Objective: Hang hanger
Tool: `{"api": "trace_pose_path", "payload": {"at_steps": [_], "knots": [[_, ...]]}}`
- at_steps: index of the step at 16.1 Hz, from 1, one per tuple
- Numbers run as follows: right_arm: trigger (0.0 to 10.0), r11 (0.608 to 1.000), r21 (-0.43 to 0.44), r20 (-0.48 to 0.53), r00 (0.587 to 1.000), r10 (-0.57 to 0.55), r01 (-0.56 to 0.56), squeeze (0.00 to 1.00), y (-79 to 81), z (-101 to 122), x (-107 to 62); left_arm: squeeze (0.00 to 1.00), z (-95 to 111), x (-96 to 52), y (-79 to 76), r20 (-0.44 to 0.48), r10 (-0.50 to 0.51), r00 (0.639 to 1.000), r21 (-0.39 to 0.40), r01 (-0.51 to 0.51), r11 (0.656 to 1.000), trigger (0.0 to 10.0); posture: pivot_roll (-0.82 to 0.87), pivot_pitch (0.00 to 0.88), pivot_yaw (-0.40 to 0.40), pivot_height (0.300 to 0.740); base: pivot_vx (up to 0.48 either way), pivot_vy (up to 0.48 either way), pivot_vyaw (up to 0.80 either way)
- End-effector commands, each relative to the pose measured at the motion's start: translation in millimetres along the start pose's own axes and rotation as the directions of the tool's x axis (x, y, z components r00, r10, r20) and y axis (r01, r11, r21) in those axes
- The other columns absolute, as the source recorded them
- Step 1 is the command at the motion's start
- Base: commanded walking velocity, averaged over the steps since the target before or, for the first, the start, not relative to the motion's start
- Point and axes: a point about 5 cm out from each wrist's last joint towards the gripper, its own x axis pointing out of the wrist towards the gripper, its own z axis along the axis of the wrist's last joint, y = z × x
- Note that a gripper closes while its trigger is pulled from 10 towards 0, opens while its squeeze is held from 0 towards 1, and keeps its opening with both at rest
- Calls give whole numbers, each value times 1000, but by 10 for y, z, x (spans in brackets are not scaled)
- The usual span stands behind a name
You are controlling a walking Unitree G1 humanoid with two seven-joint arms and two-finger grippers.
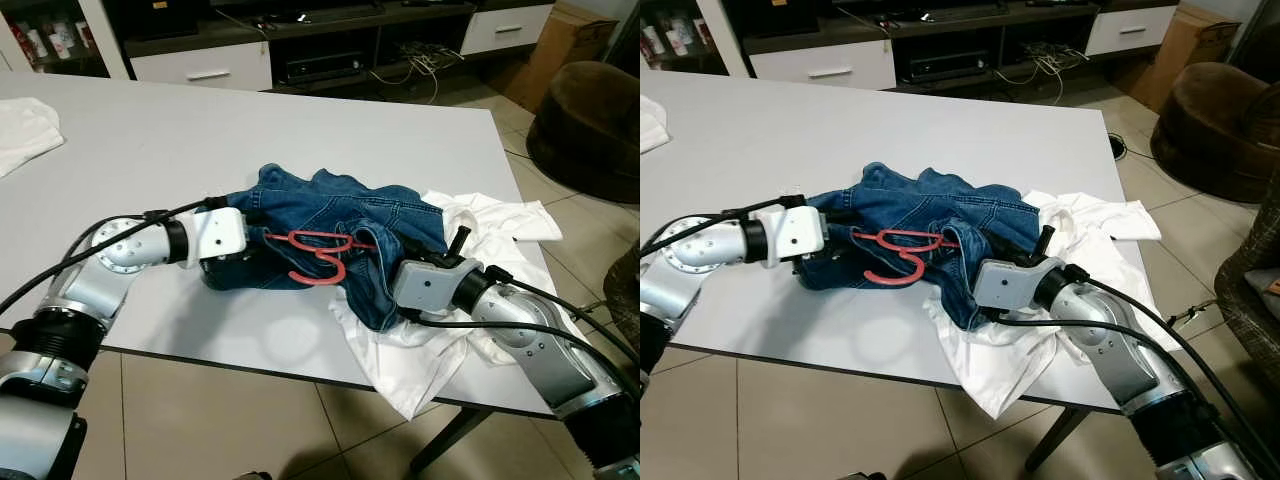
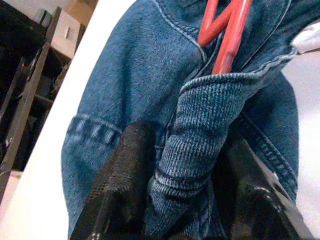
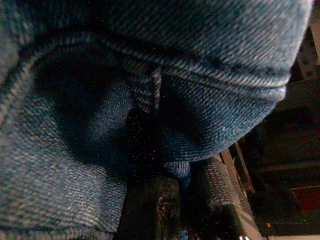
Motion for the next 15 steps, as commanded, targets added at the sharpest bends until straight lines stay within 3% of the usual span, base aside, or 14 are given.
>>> {"api": "trace_pose_path", "payload": {"at_steps": [1, 2, 3, 6, 11, 13, 15], "knots": [[0, 999, 21, 7, 999, -39, 39, 0, -90, 14, -36, 0, -37, -111, 120, -17, 57, 998, 2, -57, 998, 10000, 11, 100, 29, 740, 0, 0, 0], [0, 999, 37, 11, 999, -37, 37, 0, -76, 18, -41, 0, 49, -201, 327, 27, 154, 988, 15, -154, 988, 10000, 14, 100, 25, 740, 0, 0, 0], [0, 998, 41, 13, 999, -38, 37, 0, -75, 21, -40, 0, 62, -218, 352, 32, 155, 987, 10, -156, 988, 10000, 14, 100, 25, 740, 0, 0, 0], [0, 994, 86, 21, 998, -66, 64, 0, -119, 40, -13, 0, -45, -272, 281, -42, 69, 997, 11, -69, 998, 10000, 16, 97, 24, 740, 0, 0, 0], [0, 981, 169, 15, 995, -94, 90, 0, -135, 33, -15, 0, -88, -292, 221, -52, 35, 998, -11, -36, 999, 10000, 16, 97, 19, 740, 0, 0, 0], [0, 981, 172, 21, 995, -97, 92, 0, -152, 53, -2, 0, 6, -216, 238, -15, 65, 998, 52, -65, 997, 10000, 17, 97, 17, 740, 0, 0, 0], [0, 983, 161, 33, 995, -93, 86, 0, -166, 86, 21, 0, 167, -98, 190, 63, 26, 998, 61, -30, 998, 10000, 19, 95, 16, 740, 0, 0, 0]]}}
